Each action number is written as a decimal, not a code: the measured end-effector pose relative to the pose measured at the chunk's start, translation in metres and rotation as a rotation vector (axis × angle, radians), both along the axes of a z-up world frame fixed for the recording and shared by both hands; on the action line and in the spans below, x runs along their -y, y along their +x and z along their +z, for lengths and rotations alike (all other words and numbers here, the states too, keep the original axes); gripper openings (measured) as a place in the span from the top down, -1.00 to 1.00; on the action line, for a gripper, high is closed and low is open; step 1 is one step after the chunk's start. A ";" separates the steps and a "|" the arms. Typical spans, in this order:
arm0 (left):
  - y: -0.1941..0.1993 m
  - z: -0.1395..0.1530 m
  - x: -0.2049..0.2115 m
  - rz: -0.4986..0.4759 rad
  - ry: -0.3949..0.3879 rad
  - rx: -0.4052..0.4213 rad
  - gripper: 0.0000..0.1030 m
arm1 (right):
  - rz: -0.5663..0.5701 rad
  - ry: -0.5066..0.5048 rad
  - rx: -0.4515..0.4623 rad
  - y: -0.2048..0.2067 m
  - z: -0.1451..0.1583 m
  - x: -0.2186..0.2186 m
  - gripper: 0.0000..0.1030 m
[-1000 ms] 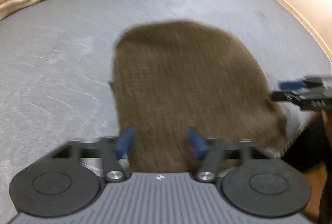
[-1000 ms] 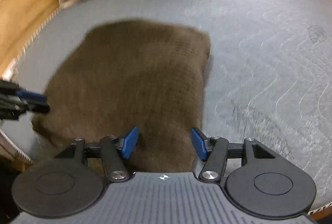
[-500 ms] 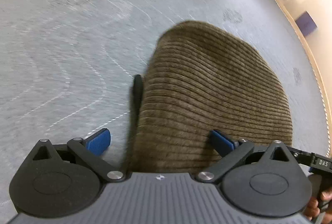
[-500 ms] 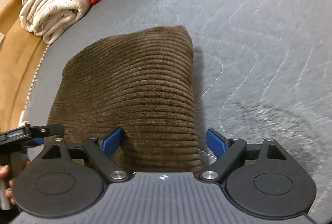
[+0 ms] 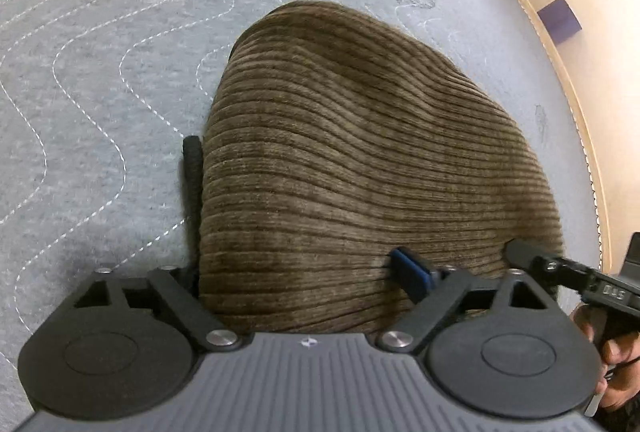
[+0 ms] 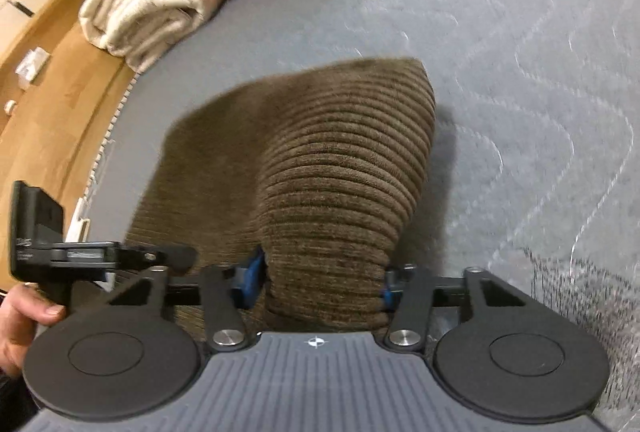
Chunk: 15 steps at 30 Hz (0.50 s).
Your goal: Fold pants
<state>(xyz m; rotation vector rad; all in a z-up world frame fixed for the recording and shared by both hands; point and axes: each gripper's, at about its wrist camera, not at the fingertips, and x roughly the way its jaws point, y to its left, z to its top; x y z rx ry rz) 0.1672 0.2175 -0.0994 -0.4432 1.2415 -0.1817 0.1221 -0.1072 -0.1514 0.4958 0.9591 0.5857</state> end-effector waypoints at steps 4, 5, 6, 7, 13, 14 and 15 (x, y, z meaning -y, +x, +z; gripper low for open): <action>0.000 0.018 0.001 -0.012 -0.032 0.063 -0.10 | 0.005 0.011 0.107 -0.001 0.023 0.005 0.16; 0.000 0.024 0.003 -0.015 -0.049 0.090 -0.05 | -0.003 0.003 0.131 0.001 0.029 0.008 0.16; 0.001 0.031 0.006 -0.019 -0.062 0.122 -0.02 | -0.016 0.007 0.146 0.003 0.034 0.013 0.16; 0.003 0.037 0.009 -0.022 -0.072 0.157 -0.01 | -0.033 0.020 0.160 0.005 0.039 0.020 0.17; 0.021 0.081 0.031 0.017 -0.123 0.432 -0.13 | -0.052 0.047 0.355 0.030 0.092 0.061 0.16; 0.026 0.083 0.034 0.043 -0.117 0.454 -0.35 | -0.054 0.048 0.365 0.037 0.097 0.069 0.11; 0.031 0.084 0.037 0.075 -0.068 0.464 -0.64 | -0.057 0.036 0.365 0.047 0.100 0.077 0.06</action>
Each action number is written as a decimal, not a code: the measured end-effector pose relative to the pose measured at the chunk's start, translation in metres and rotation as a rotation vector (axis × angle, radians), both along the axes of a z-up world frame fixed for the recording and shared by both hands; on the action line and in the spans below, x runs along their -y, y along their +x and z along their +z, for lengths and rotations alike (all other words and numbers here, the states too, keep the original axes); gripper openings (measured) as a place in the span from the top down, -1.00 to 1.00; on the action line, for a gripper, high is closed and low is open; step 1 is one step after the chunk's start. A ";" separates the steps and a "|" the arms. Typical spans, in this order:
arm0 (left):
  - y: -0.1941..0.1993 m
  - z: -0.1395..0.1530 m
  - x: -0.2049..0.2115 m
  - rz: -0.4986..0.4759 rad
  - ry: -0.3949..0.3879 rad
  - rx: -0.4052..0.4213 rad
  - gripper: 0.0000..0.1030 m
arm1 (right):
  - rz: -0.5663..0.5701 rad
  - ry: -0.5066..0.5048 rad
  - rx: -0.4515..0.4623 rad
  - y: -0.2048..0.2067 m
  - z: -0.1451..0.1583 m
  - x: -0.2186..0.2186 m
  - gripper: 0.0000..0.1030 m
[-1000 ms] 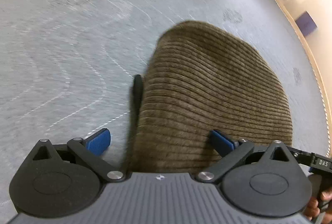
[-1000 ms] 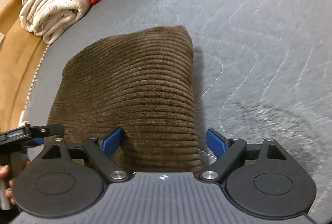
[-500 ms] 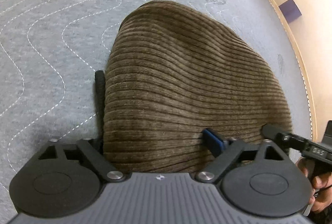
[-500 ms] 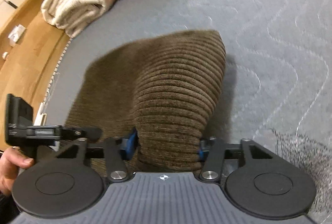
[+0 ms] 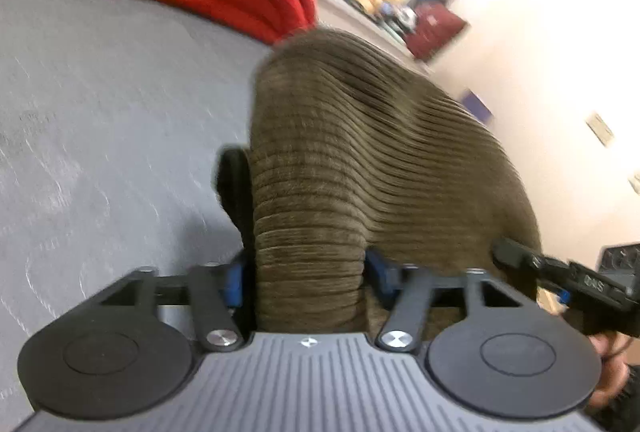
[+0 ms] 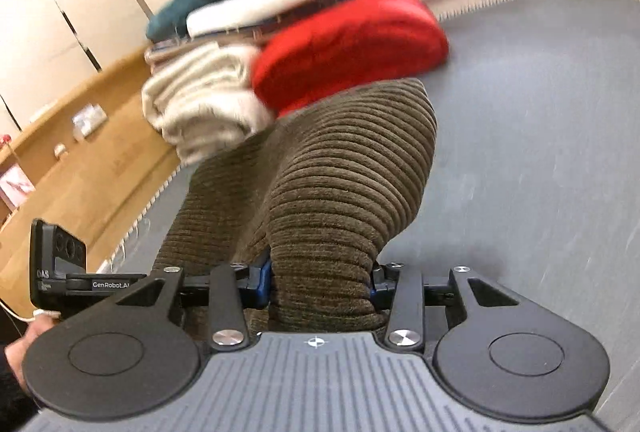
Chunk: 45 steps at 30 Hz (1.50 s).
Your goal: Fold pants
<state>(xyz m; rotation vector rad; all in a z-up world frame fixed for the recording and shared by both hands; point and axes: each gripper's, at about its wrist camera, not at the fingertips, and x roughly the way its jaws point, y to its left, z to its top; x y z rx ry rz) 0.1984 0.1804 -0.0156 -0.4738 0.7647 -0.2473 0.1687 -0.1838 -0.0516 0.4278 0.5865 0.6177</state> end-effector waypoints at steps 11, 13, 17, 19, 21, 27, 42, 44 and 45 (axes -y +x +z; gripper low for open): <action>-0.002 -0.017 0.057 -0.110 0.299 -0.025 0.10 | -0.267 -0.258 -0.142 0.022 -0.046 0.018 -0.33; -0.001 -0.037 0.074 -0.185 0.376 -0.100 0.21 | -0.209 -0.315 -0.216 0.025 -0.063 0.005 -0.30; 0.000 -0.068 0.091 -0.208 0.517 -0.251 0.20 | -0.149 -0.427 -0.307 0.031 -0.085 -0.006 -0.36; -0.002 -0.059 0.093 -0.189 0.508 -0.237 0.20 | -0.140 -0.443 -0.299 0.028 -0.082 -0.006 -0.34; -0.014 -0.046 0.095 -0.170 0.519 -0.220 0.12 | -0.130 -0.456 -0.309 0.024 -0.083 0.005 -0.34; -0.045 0.013 0.095 -0.043 0.539 -0.111 -0.75 | -0.243 -0.451 -0.103 -0.011 -0.041 0.015 -0.33; -0.130 0.088 0.129 0.137 0.448 0.099 -0.99 | -0.412 -0.276 0.154 -0.104 0.041 0.016 -0.66; -0.125 0.082 0.134 0.150 0.469 0.022 -0.99 | -0.417 -0.291 0.092 -0.106 0.032 0.011 -0.66; -0.124 0.081 0.134 0.159 0.458 0.013 -0.99 | -0.418 -0.298 0.065 -0.105 0.027 0.009 -0.66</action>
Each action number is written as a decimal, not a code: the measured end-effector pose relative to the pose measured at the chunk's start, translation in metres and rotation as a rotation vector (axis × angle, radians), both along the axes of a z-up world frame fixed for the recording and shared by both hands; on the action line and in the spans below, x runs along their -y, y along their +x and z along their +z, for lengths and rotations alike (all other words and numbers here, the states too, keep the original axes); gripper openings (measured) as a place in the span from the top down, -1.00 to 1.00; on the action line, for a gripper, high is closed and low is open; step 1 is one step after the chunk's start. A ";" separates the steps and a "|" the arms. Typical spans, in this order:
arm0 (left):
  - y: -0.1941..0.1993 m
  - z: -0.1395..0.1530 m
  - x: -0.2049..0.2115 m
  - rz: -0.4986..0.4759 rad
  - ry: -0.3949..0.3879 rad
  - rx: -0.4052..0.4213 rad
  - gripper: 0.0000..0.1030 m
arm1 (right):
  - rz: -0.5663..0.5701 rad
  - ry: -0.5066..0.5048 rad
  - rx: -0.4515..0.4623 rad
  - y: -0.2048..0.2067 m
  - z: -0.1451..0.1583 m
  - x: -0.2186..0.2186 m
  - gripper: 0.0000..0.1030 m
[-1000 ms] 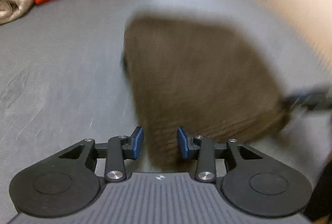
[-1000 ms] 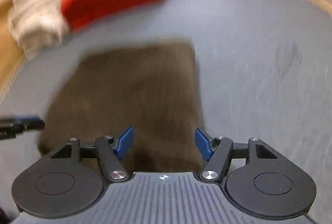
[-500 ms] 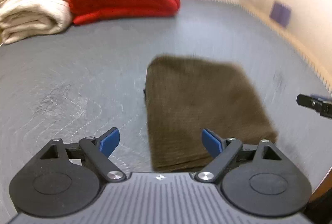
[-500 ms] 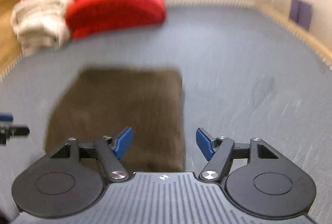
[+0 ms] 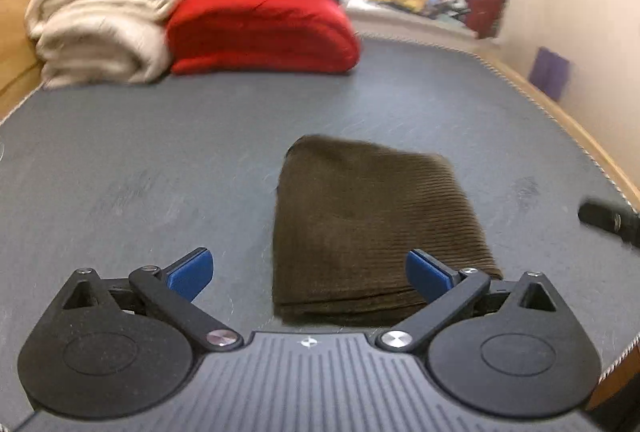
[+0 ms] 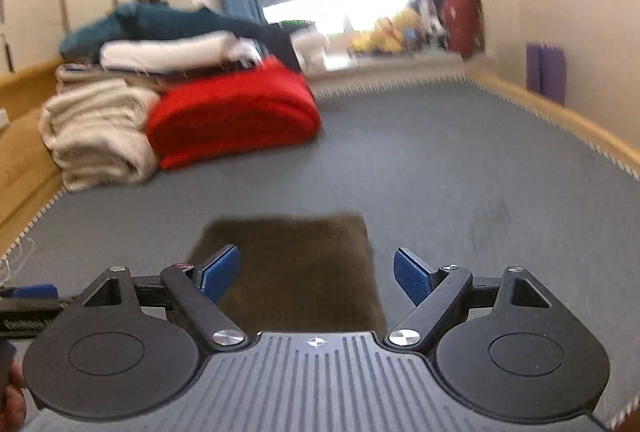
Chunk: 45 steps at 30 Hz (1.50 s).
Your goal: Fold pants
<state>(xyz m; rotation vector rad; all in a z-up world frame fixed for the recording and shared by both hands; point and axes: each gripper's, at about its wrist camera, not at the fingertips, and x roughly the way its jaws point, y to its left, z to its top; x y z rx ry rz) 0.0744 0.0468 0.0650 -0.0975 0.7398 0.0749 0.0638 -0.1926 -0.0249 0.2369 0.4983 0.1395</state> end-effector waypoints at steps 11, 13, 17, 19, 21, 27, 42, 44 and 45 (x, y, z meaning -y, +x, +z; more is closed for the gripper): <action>0.024 -0.023 0.009 0.016 -0.004 -0.112 -0.99 | 0.018 -0.075 -0.190 0.028 -0.033 -0.032 -0.66; 0.028 -0.028 0.012 0.008 0.002 -0.128 -0.99 | 0.016 -0.077 -0.202 0.030 -0.035 -0.031 -0.66; 0.030 -0.034 0.016 -0.003 0.024 -0.135 -0.99 | 0.009 -0.076 -0.213 0.028 -0.037 -0.032 -0.66; 0.029 -0.035 0.015 0.001 0.016 -0.131 -0.99 | 0.008 -0.073 -0.220 0.028 -0.038 -0.032 -0.66; 0.030 -0.035 0.012 0.010 0.007 -0.133 -0.99 | 0.013 -0.065 -0.214 0.027 -0.036 -0.031 -0.66; 0.029 -0.035 0.006 0.022 -0.031 -0.151 -0.99 | 0.027 -0.064 -0.197 0.024 -0.033 -0.032 -0.66; 0.031 -0.039 0.010 -0.009 -0.018 -0.169 -0.99 | 0.051 -0.069 -0.188 0.023 -0.031 -0.043 -0.66; 0.031 -0.039 0.011 -0.015 -0.017 -0.167 -0.99 | 0.054 -0.068 -0.189 0.023 -0.031 -0.042 -0.66; 0.031 -0.040 0.011 -0.017 -0.016 -0.168 -0.99 | 0.054 -0.070 -0.191 0.023 -0.032 -0.042 -0.66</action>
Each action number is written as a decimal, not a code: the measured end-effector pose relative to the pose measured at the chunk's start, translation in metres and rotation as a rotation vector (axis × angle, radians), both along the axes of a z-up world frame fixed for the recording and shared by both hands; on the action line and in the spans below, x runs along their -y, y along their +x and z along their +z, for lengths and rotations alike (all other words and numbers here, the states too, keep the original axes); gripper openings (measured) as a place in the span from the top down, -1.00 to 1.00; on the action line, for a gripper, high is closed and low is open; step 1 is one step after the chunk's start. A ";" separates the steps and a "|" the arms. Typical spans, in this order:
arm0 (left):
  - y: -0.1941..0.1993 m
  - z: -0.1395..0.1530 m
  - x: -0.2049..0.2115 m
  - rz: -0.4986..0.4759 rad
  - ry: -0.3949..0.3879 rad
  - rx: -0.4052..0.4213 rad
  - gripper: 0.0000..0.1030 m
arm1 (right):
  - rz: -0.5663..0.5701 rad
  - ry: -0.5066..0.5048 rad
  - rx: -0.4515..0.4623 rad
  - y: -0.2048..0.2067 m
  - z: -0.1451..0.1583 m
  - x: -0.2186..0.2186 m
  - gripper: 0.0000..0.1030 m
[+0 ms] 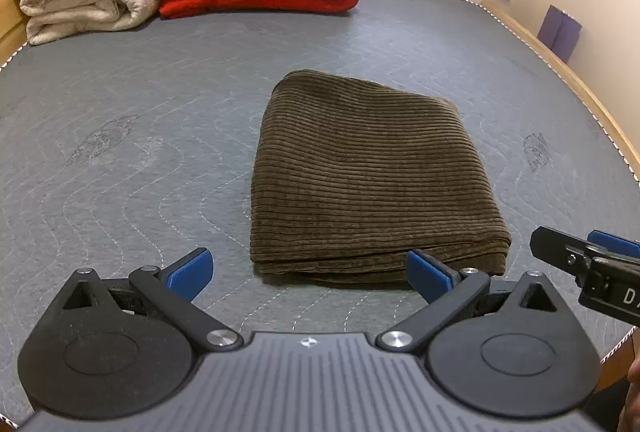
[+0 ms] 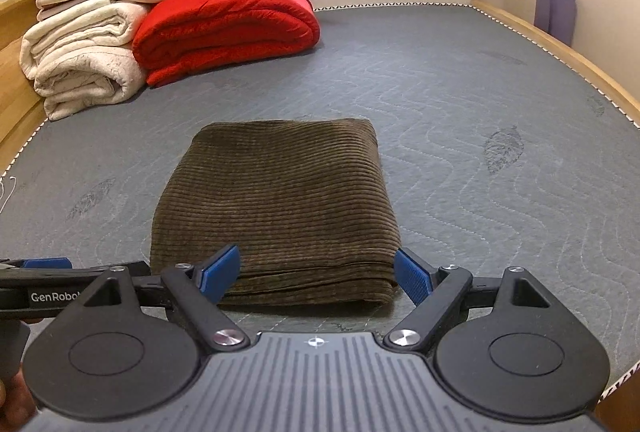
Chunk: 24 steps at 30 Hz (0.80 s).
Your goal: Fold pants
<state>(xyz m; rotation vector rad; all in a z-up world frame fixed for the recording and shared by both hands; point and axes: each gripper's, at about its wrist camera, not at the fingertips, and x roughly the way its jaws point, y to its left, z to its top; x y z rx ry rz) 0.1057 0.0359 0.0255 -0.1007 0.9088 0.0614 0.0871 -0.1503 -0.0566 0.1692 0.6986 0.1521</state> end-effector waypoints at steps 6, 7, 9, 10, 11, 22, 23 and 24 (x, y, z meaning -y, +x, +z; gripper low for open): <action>0.001 -0.001 0.001 -0.006 0.004 -0.004 -0.99 | 0.009 -0.006 -0.005 0.000 -0.001 0.001 -0.66; 0.001 -0.001 0.001 -0.007 0.003 -0.004 -0.99 | 0.010 -0.005 -0.006 0.000 -0.001 0.001 -0.66; 0.001 -0.001 0.002 -0.010 0.004 -0.001 -0.99 | 0.012 -0.006 -0.003 0.000 -0.001 0.001 -0.66; 0.002 -0.002 0.002 -0.011 0.006 -0.002 -0.99 | 0.012 -0.007 -0.004 0.000 -0.001 0.001 -0.66; 0.001 -0.002 0.003 -0.009 0.007 -0.004 -0.99 | 0.012 -0.007 -0.004 0.000 -0.001 0.001 -0.66; 0.000 -0.002 0.003 -0.018 0.011 0.002 -0.99 | 0.012 -0.014 -0.004 -0.001 -0.001 -0.002 -0.66; 0.000 -0.002 0.004 -0.021 0.010 0.004 -0.99 | 0.013 -0.014 -0.003 -0.001 -0.001 -0.002 -0.66; 0.000 -0.002 0.004 -0.023 0.011 0.005 -0.99 | 0.013 -0.016 -0.002 -0.001 -0.001 -0.002 -0.66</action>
